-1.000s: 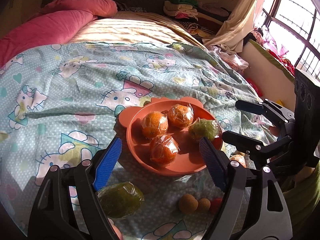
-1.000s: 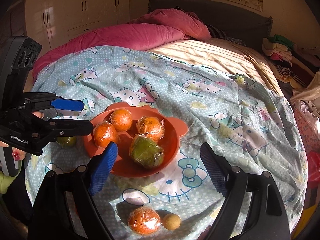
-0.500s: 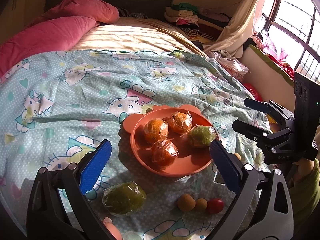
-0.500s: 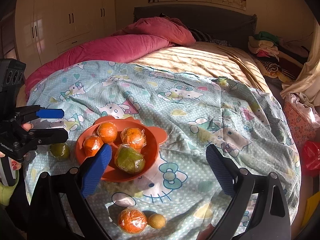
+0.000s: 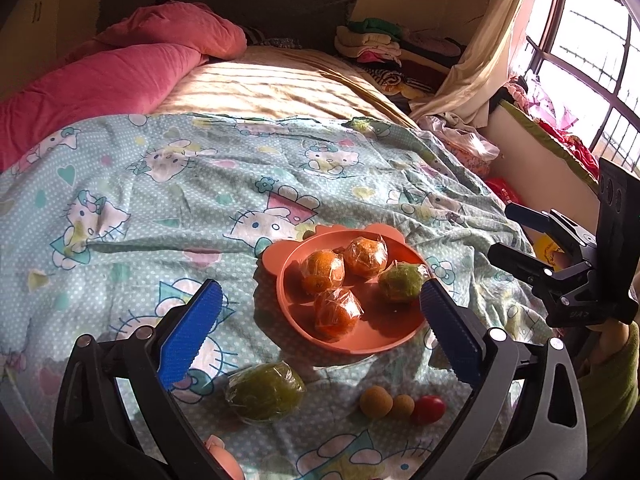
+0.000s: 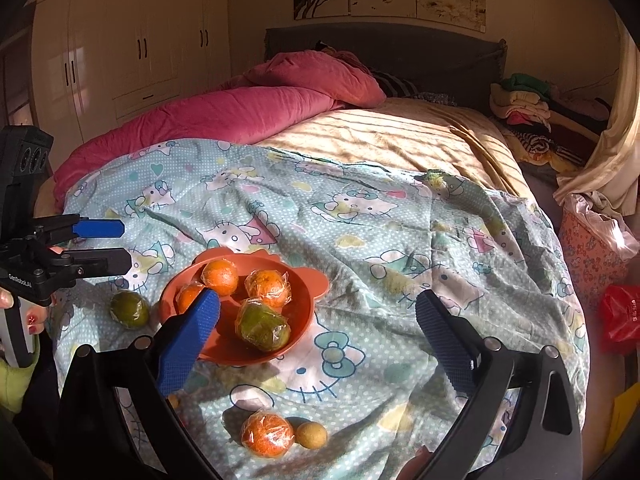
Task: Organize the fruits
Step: 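Lift both open tools up and away from the orange plate, then move the left tool to a small brown fruit while the right tool approaches the red tomato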
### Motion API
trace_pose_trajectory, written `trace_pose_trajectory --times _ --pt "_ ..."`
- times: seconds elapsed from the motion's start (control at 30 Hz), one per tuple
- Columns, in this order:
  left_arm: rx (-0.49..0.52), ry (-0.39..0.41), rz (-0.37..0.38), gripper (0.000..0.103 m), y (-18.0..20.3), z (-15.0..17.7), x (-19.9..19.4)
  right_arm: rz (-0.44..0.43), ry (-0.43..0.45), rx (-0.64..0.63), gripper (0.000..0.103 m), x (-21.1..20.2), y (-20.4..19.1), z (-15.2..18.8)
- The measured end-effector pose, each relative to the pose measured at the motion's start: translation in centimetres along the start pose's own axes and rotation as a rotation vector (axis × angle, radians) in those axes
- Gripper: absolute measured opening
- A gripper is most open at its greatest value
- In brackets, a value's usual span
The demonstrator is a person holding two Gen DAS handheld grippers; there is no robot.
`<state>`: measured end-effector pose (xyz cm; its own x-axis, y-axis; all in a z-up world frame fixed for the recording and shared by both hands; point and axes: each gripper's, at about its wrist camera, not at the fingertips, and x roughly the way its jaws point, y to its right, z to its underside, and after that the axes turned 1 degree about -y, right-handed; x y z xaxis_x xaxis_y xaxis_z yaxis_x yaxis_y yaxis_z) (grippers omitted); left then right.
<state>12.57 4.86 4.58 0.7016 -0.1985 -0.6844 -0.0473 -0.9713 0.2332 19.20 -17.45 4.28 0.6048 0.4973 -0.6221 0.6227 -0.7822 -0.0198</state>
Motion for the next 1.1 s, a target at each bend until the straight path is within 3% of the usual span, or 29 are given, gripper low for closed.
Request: trace_pose_trajectory --times 0.6,1.1 --pt "0.007 0.038 -0.018 0.093 0.3 0.5 -2.4 -0.018 0.051 -0.015 0.098 -3.8 -1.3 0.7" --pt "0.058 -0.020 0.000 0.093 2.2 2.9 -2.1 -0.015 0.028 -0.024 0.098 -4.5 -1.9 2.6"
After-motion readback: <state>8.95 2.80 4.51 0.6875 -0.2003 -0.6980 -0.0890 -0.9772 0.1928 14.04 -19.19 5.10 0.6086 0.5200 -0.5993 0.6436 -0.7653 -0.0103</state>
